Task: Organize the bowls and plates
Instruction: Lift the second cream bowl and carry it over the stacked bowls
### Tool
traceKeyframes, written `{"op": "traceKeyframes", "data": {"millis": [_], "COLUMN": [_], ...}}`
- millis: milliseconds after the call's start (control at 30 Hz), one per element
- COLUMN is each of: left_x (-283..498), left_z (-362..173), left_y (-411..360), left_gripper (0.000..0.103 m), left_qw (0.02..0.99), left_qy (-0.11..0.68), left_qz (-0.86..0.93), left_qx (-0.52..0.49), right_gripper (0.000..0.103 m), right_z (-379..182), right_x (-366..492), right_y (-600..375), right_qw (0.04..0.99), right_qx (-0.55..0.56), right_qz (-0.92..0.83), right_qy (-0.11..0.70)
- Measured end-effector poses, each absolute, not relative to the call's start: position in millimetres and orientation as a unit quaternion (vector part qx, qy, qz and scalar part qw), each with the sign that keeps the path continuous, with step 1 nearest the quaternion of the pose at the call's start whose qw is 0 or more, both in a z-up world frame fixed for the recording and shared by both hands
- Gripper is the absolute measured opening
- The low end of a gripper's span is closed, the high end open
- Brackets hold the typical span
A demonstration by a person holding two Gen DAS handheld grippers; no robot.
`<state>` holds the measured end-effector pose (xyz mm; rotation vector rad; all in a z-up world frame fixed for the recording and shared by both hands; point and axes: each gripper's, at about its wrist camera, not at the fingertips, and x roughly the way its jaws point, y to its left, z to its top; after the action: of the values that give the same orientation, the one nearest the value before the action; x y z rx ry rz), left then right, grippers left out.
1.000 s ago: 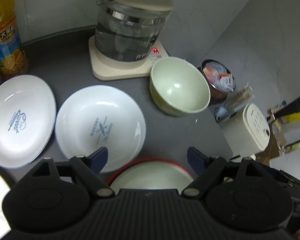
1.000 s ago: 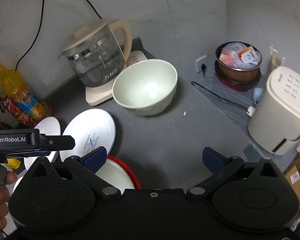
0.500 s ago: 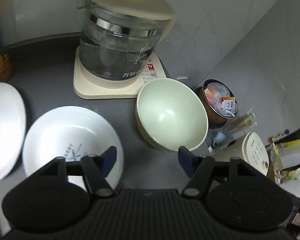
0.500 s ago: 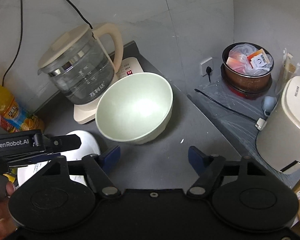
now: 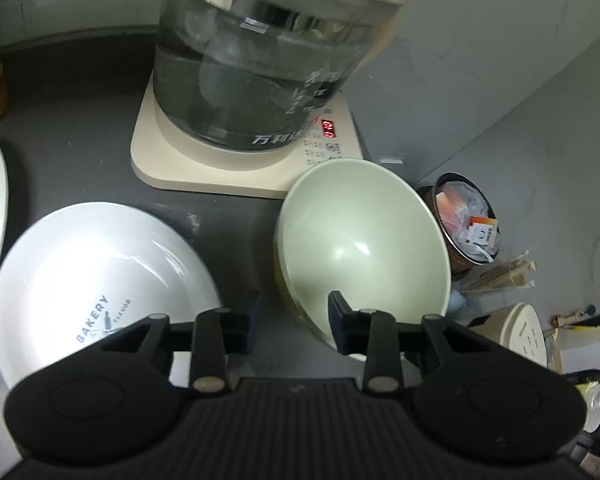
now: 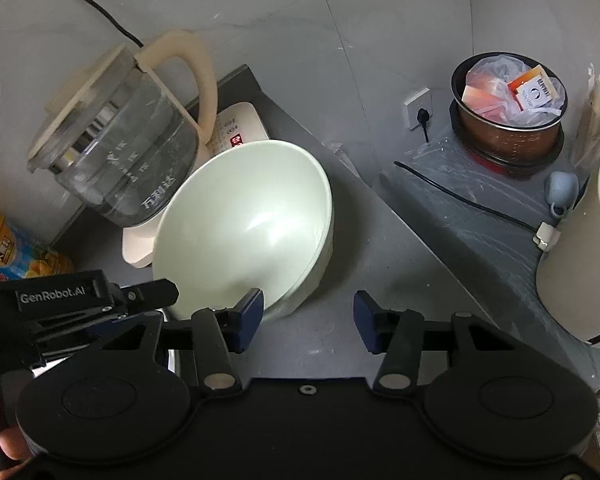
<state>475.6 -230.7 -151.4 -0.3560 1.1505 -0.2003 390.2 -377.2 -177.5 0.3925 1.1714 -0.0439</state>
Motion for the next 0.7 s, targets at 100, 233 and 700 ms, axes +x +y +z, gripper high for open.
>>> {"op": "traceKeyframes", "data": {"millis": [100,233,700], "left_x": [481.3,486.9,486.5], "left_z": [-159.3,-168.0,-173.6], "left_y": [-233.0,-238.0,-251.5], "left_gripper": [0.027,0.02,0.013], "left_qw": [0.814,0.81,0.807], "left_qy": [0.545,0.552,0.56], "left_qz": [-0.086,-0.074,-0.035], "left_qx": [-0.178,-0.185,-0.186], "right_gripper": [0.045,0.042,0.025], "right_z": [-183.8,-192.2,-204.8], "right_x": [398.4,405.7,421.0], "right_y": [-378.7,-379.7,-371.4], "right_qw": [0.811,0.805,0.795], "right_qx": [0.189,0.191,0.172], "right_qz": [-0.019,-0.021,-0.007], "right_qy": [0.553,0.561,0.582]}}
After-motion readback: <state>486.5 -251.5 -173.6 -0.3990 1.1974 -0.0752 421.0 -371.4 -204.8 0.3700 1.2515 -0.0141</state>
